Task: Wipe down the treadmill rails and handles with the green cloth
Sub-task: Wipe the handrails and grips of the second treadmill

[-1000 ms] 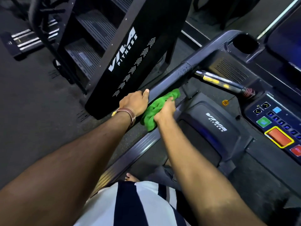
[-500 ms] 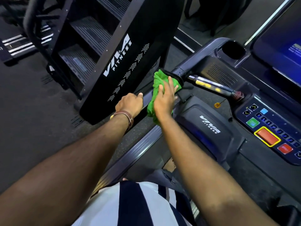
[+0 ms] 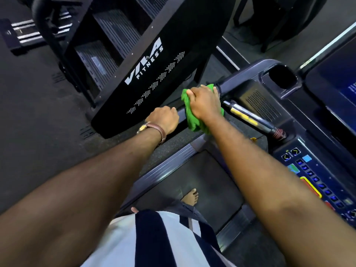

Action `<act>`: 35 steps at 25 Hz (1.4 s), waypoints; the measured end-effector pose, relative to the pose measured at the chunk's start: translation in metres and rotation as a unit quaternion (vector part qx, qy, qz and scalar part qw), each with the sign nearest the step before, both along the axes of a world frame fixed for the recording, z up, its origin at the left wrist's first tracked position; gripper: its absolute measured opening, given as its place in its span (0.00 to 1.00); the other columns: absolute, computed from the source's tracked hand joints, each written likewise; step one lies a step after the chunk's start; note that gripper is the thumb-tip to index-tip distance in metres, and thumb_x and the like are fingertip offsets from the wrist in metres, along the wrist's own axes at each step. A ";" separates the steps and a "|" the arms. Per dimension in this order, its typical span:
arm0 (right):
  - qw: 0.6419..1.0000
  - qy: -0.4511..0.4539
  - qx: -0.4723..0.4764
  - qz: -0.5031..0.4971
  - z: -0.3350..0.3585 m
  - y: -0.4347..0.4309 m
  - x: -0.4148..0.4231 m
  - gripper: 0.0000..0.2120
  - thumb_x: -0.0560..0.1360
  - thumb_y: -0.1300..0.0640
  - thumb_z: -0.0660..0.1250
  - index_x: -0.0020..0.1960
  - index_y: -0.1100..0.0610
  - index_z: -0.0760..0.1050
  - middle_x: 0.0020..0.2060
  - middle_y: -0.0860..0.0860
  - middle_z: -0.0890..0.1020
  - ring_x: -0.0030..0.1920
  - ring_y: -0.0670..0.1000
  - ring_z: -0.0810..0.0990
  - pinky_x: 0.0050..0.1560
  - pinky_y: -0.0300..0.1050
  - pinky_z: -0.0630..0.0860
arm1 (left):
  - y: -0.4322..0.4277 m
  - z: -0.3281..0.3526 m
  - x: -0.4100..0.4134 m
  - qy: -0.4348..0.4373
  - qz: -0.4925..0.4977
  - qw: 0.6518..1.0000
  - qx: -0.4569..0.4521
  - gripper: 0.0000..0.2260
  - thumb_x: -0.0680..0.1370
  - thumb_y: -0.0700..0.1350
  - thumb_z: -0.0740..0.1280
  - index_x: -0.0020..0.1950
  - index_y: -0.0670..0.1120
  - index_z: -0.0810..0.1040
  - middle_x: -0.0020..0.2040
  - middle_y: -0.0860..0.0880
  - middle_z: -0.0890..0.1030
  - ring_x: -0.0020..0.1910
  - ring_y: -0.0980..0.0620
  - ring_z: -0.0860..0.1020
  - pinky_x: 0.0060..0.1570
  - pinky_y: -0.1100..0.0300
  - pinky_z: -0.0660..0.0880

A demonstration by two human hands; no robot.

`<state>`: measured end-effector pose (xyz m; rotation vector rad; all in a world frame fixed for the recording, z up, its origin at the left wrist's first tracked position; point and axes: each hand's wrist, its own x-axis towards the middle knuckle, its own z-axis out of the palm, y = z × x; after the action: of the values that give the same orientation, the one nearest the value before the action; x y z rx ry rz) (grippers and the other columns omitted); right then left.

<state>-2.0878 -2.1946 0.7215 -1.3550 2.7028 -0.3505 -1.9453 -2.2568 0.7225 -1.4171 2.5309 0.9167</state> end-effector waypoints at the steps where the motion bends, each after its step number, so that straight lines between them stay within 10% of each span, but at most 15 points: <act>1: 0.998 0.011 0.058 -0.004 0.008 -0.014 -0.005 0.20 0.81 0.43 0.52 0.52 0.52 0.79 0.54 0.55 0.83 0.62 0.58 0.76 0.70 0.59 0.61 | 0.002 0.002 -0.009 0.006 0.001 1.000 0.002 0.22 0.80 0.53 0.50 0.56 0.41 0.78 0.57 0.37 0.78 0.55 0.37 0.76 0.50 0.52 0.70; 7: 0.970 -0.030 0.182 0.157 0.022 -0.031 -0.028 0.24 0.75 0.31 0.54 0.52 0.47 0.79 0.54 0.53 0.83 0.57 0.58 0.79 0.49 0.50 0.71 | 0.009 0.002 -0.025 -0.019 0.028 0.995 -0.098 0.23 0.80 0.54 0.50 0.53 0.41 0.79 0.54 0.38 0.80 0.53 0.37 0.78 0.46 0.51 0.71; 12: 0.936 -0.024 0.307 0.172 0.027 -0.073 -0.058 0.25 0.75 0.37 0.61 0.62 0.53 0.78 0.61 0.57 0.80 0.62 0.59 0.77 0.57 0.51 0.74 | 0.010 0.000 -0.029 -0.032 0.038 0.991 -0.121 0.23 0.80 0.54 0.50 0.50 0.41 0.79 0.51 0.38 0.81 0.50 0.37 0.79 0.46 0.52 0.72; 14: 0.873 -0.064 0.428 0.227 0.021 -0.099 -0.050 0.18 0.78 0.53 0.62 0.62 0.62 0.78 0.57 0.59 0.82 0.57 0.56 0.81 0.52 0.47 0.75 | 0.011 -0.002 -0.028 -0.036 0.041 0.990 -0.133 0.23 0.80 0.54 0.51 0.49 0.41 0.80 0.50 0.39 0.81 0.49 0.37 0.79 0.45 0.52 0.72; 17: 0.752 -0.144 0.565 0.306 0.000 -0.116 -0.041 0.06 0.60 0.62 0.65 0.29 0.60 0.80 0.22 0.52 0.78 0.23 0.49 0.76 0.36 0.42 0.69 | 0.011 -0.002 -0.029 -0.035 0.050 0.988 -0.142 0.22 0.79 0.54 0.52 0.49 0.41 0.80 0.49 0.39 0.82 0.49 0.37 0.79 0.44 0.51 0.72; 19: 0.706 -0.110 0.592 0.373 0.005 -0.118 -0.033 0.05 0.60 0.62 0.66 0.29 0.59 0.80 0.25 0.52 0.77 0.27 0.50 0.75 0.29 0.39 0.66 | 0.010 -0.003 -0.030 -0.038 0.056 0.987 -0.148 0.22 0.79 0.55 0.52 0.48 0.42 0.80 0.48 0.39 0.81 0.48 0.37 0.79 0.43 0.52 0.72; 22: 0.774 -0.030 0.405 0.486 0.014 -0.100 -0.043 0.13 0.80 0.53 0.60 0.54 0.58 0.81 0.49 0.59 0.82 0.50 0.57 0.79 0.44 0.40 0.72 | 0.009 -0.007 -0.031 -0.036 0.061 0.985 -0.156 0.22 0.78 0.56 0.52 0.46 0.43 0.80 0.46 0.40 0.82 0.46 0.37 0.79 0.40 0.52 0.70; 26: 0.956 -0.014 0.222 0.193 0.020 -0.054 -0.088 0.28 0.72 0.31 0.56 0.60 0.46 0.79 0.60 0.56 0.80 0.61 0.60 0.78 0.59 0.53 0.74 | 0.011 -0.008 -0.032 -0.031 0.069 0.986 -0.152 0.21 0.78 0.56 0.52 0.40 0.45 0.78 0.41 0.42 0.81 0.38 0.41 0.77 0.37 0.54 0.68; 28: 0.963 0.000 0.245 0.110 0.020 -0.057 -0.084 0.30 0.71 0.34 0.58 0.63 0.52 0.77 0.63 0.58 0.78 0.62 0.61 0.77 0.59 0.54 0.73 | 0.012 -0.007 -0.032 -0.035 0.070 0.986 -0.150 0.21 0.78 0.56 0.53 0.40 0.44 0.78 0.41 0.42 0.81 0.37 0.41 0.76 0.37 0.55 0.68; 32: 0.909 -0.034 0.325 0.259 0.032 -0.070 -0.056 0.32 0.68 0.30 0.61 0.61 0.52 0.78 0.60 0.55 0.80 0.59 0.58 0.79 0.53 0.50 0.73 | 0.011 -0.006 -0.035 -0.046 0.067 0.984 -0.160 0.22 0.77 0.57 0.53 0.46 0.44 0.81 0.45 0.40 0.82 0.45 0.37 0.79 0.39 0.54 0.68; 35: 0.940 0.013 0.197 0.278 0.028 -0.040 -0.066 0.28 0.69 0.28 0.61 0.52 0.49 0.81 0.49 0.52 0.84 0.53 0.57 0.81 0.47 0.49 0.70 | 0.011 -0.005 -0.035 -0.048 0.058 0.986 -0.149 0.22 0.77 0.57 0.53 0.47 0.44 0.81 0.47 0.40 0.82 0.47 0.36 0.79 0.42 0.52 0.72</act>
<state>-2.1539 -2.2349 0.7495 -1.8814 2.1028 0.2447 -1.9799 -2.2456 0.7173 -1.6590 2.6195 0.4807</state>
